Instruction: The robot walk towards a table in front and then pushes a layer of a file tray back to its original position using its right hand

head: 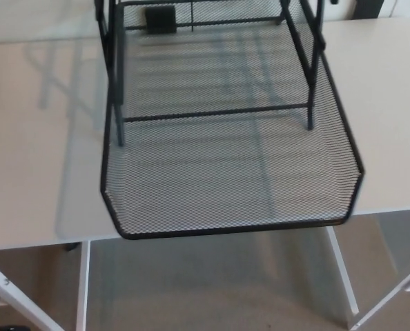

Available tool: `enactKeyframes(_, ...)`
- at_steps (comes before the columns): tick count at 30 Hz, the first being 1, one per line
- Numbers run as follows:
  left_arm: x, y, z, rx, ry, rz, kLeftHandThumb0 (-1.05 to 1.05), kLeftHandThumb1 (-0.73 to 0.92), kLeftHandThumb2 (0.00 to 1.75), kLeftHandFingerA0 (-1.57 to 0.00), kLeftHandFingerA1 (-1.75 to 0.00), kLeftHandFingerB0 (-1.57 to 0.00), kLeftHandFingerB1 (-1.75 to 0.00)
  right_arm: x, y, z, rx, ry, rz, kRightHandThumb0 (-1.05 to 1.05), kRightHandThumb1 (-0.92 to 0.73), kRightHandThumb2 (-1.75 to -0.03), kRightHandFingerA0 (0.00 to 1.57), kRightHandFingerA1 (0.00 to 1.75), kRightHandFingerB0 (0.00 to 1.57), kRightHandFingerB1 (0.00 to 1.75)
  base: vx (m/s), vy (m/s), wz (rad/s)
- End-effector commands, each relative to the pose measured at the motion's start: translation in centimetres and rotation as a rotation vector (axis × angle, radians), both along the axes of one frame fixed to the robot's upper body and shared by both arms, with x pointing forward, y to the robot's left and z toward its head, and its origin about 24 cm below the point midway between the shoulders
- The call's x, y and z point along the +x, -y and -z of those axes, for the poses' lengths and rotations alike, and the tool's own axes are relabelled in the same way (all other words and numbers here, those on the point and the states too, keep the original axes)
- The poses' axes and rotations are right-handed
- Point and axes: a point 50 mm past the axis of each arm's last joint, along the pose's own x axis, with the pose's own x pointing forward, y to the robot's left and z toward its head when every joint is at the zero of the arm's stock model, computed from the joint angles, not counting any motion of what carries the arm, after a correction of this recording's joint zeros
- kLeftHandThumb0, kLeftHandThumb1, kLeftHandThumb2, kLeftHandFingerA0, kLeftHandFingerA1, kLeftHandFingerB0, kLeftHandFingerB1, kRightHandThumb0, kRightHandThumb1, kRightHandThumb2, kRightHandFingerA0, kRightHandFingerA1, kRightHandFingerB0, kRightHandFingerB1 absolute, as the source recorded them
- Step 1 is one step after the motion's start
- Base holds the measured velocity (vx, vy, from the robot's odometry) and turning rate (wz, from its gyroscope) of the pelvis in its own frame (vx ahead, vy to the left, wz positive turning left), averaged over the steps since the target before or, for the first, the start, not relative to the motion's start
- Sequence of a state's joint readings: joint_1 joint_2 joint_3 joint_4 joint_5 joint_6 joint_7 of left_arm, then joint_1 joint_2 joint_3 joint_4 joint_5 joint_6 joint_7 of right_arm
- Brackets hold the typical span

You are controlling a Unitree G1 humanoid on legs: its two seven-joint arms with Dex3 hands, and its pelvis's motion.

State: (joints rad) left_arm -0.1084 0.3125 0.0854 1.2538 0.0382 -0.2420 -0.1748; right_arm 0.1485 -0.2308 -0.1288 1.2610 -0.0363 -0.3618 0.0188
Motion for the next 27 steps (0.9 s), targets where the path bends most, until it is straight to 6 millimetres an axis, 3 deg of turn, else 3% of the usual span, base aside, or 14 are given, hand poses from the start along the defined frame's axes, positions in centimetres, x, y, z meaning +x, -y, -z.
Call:
enactKeyframes(1, 0.0, -0.3, -0.1, 0.020, -0.026, 0.004, -0.45, 0.38, 0.91, -0.60, -1.03, -0.30, -0.74, 0.1, 0.2, -0.4, -0.040, 0.038, -0.021, -0.46, -0.69, -0.67, 0.36, 0.72, 0.20, 0.48, -0.02, -0.106, 0.00)
enactKeyframes(3, 0.0, -0.3, -0.1, 0.016, -0.027, 0.010, -0.43, 0.33, 1.01, -0.67, -0.90, -0.29, -0.66, 0.4, -0.1, -0.5, -0.054, 0.078, -0.048, -0.48, -0.68, -0.69, 0.33, 0.73, 0.21, 0.50, -0.01, -0.090, 0.01)
enactKeyframes(6, -0.1, -0.3, -0.1, 0.018, -0.031, 0.021, -0.42, 0.33, 1.00, -0.66, -0.89, -0.28, -0.66, 0.8, -0.8, -1.0, -0.113, 0.135, -0.148, -0.53, -0.71, -0.68, 0.35, 0.75, 0.22, 0.50, 0.00, -0.027, 0.00)
enactKeyframes(9, 0.2, -0.3, -0.2, 0.024, -0.024, 0.031, -0.47, 0.38, 0.93, -0.60, -1.01, -0.30, -0.74, 1.9, -2.6, -2.2, -0.125, 0.320, -0.211, -0.51, -0.69, -0.69, 0.35, 0.76, 0.22, 0.52, 0.00, 0.000, 0.00)
enactKeyframes(11, 0.6, -0.2, -0.3, 0.024, -0.017, 0.020, -0.46, 0.36, 0.94, -0.61, -1.04, -0.30, -0.77, 3.0, -4.8, -4.3, -0.151, 0.558, -0.312, -0.51, -0.70, -0.65, 0.33, 0.70, 0.23, 0.52, 0.00, 0.000, 0.00)
enactKeyframes(14, 0.8, -0.1, -0.3, 0.022, -0.017, 0.011, -0.46, 0.37, 0.92, -0.60, -1.04, -0.30, -0.76, 3.3, -6.5, -6.5, -0.177, 0.692, -0.401, -0.59, -0.78, -0.62, 0.24, 0.63, 0.21, 0.47, 0.00, 0.000, 0.00)
enactKeyframes(16, 1.1, -0.1, -0.5, 0.018, -0.009, 0.037, -0.42, 0.31, 1.00, -0.69, -0.92, -0.29, -0.67, 3.3, -8.9, -10.5, -0.266, 0.863, -0.522, -0.64, -0.80, -0.63, 0.09, 0.58, 0.10, 0.46, 0.00, 0.000, 0.00)
enactKeyframes(17, 1.3, -0.1, -0.6, 0.018, -0.008, 0.042, -0.43, 0.32, 1.00, -0.69, -0.92, -0.29, -0.67, 3.2, -9.5, -11.7, -0.276, 0.922, -0.534, -0.37, -0.58, -1.14, 0.01, 0.54, 0.00, 0.52, 0.00, 0.000, 0.00)
enactKeyframes(18, 1.3, -0.1, -0.6, 0.019, -0.009, 0.048, -0.43, 0.32, 1.00, -0.69, -0.92, -0.29, -0.67, 3.1, -9.9, -12.4, -0.282, 0.944, -0.540, -0.37, -0.58, -1.14, 0.01, 0.54, 0.00, 0.52, 0.00, 0.000, 0.00)
enactKeyframes(19, 1.4, -0.1, -0.6, 0.019, -0.007, 0.048, -0.46, 0.35, 0.95, -0.61, -1.06, -0.29, -0.78, 3.0, -10.1, -13.3, -0.289, 1.001, -0.539, -0.67, -0.67, -0.93, 0.02, 0.53, 0.02, 0.47, 0.00, 0.000, 0.00)
enactKeyframes(21, 1.5, -0.1, -0.6, 0.011, -0.003, 0.039, -0.45, 0.34, 0.95, -0.61, -1.08, -0.29, -0.78, 2.9, -10.4, -14.5, -0.298, 1.066, -0.541, -0.68, -0.69, -0.93, 0.02, 0.53, 0.03, 0.46, 0.00, 0.000, 0.00)
enactKeyframes(22, 1.6, 0.0, -0.6, 0.023, -0.005, 0.043, -0.46, 0.35, 0.93, -0.63, -1.06, -0.31, -0.79, 2.8, -10.4, -15.3, -0.289, 1.107, -0.552, -0.62, -0.78, -0.64, 0.11, 0.56, 0.08, 0.38, 0.00, 0.000, 0.00)
enactKeyframes(23, 1.6, 0.0, -0.6, 0.028, -0.003, 0.046, -0.45, 0.35, 0.94, -0.63, -1.05, -0.31, -0.78, 2.7, -10.5, -15.9, -0.284, 1.137, -0.560, -0.63, -0.60, -0.94, 0.10, 0.57, 0.05, 0.47, 0.00, 0.000, 0.00)
enactKeyframes(27, 1.6, -0.1, -0.7, 0.015, 0.008, 0.047, -0.46, 0.34, 0.95, -0.61, -1.07, -0.30, -0.79, 2.6, -10.9, -17.4, -0.292, 1.215, -0.566, -0.64, -0.60, -0.96, 0.13, 0.59, 0.05, 0.48, 0.00, 0.000, 0.00)
